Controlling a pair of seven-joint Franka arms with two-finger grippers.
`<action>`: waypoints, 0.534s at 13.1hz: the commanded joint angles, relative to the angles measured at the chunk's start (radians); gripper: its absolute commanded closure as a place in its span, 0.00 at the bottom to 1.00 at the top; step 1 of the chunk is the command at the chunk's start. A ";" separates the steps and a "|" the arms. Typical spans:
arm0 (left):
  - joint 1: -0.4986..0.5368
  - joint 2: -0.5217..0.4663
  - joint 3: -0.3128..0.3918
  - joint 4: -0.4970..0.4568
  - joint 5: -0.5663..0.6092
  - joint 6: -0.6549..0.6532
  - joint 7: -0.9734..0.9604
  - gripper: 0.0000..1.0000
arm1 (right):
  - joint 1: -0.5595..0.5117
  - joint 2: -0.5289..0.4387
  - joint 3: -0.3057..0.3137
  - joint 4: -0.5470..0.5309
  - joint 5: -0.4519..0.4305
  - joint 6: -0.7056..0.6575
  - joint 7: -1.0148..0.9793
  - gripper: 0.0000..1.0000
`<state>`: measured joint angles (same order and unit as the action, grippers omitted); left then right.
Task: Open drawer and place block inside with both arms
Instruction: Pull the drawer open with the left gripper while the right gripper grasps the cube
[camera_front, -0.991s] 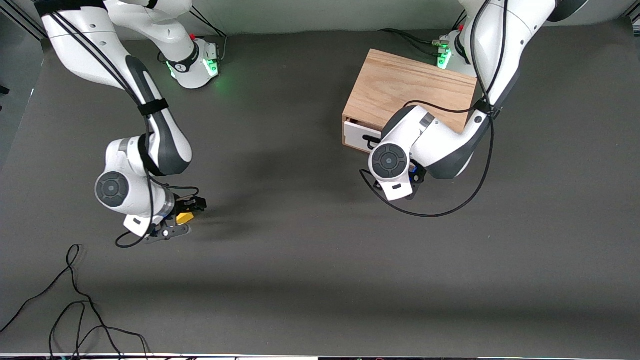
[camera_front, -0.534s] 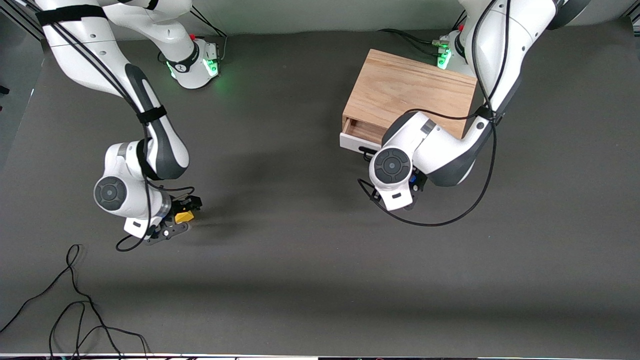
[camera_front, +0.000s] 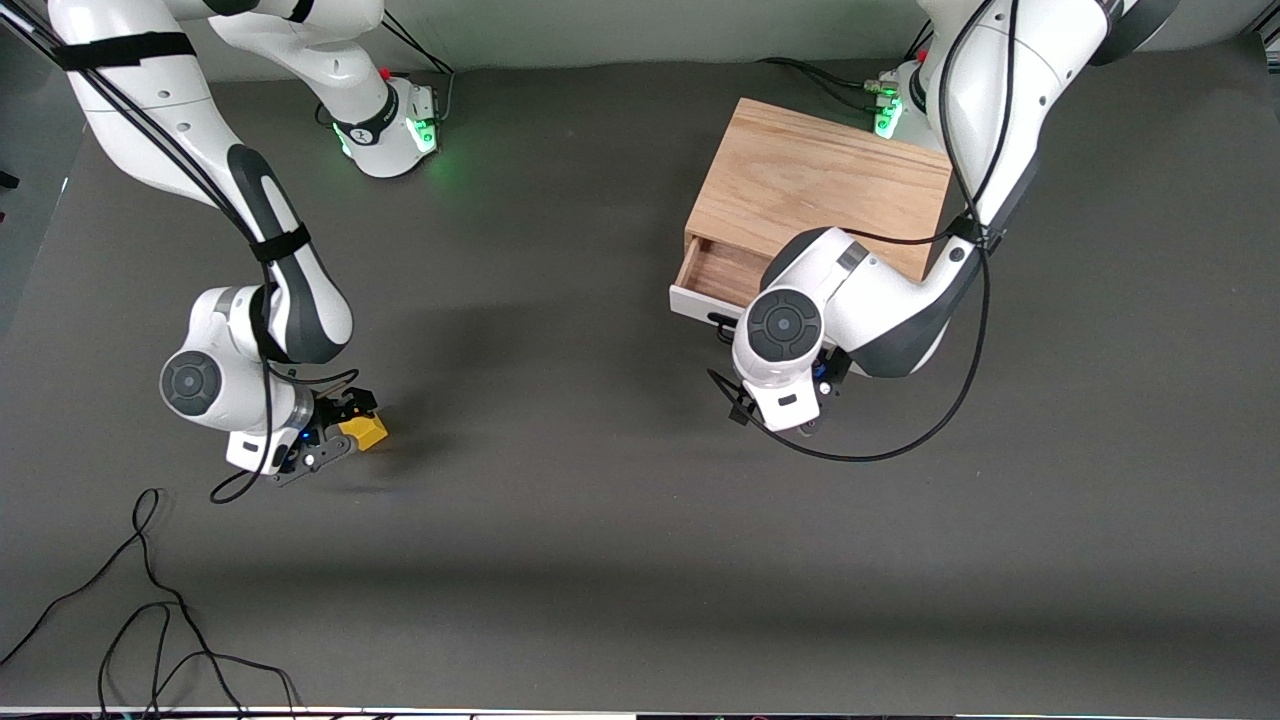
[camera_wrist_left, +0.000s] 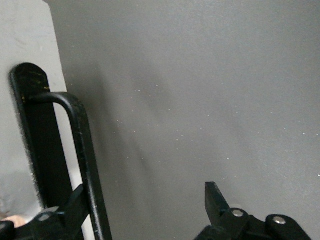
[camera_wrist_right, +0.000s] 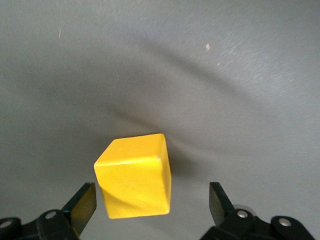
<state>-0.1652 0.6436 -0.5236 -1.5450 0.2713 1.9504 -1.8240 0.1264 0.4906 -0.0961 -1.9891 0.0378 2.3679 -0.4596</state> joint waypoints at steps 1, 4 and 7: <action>-0.028 0.045 0.023 0.055 0.039 0.103 -0.012 0.00 | 0.006 -0.007 0.001 -0.026 0.016 0.027 -0.030 0.00; -0.033 0.045 0.043 0.057 0.040 0.146 -0.014 0.00 | 0.004 0.011 0.001 -0.027 0.017 0.060 -0.030 0.01; -0.034 0.045 0.062 0.072 0.039 0.168 -0.018 0.00 | 0.001 0.020 -0.001 -0.027 0.031 0.068 -0.027 0.49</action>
<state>-0.1714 0.6443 -0.4978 -1.5448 0.2740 2.0297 -1.8296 0.1290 0.5103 -0.0949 -2.0089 0.0399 2.4167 -0.4598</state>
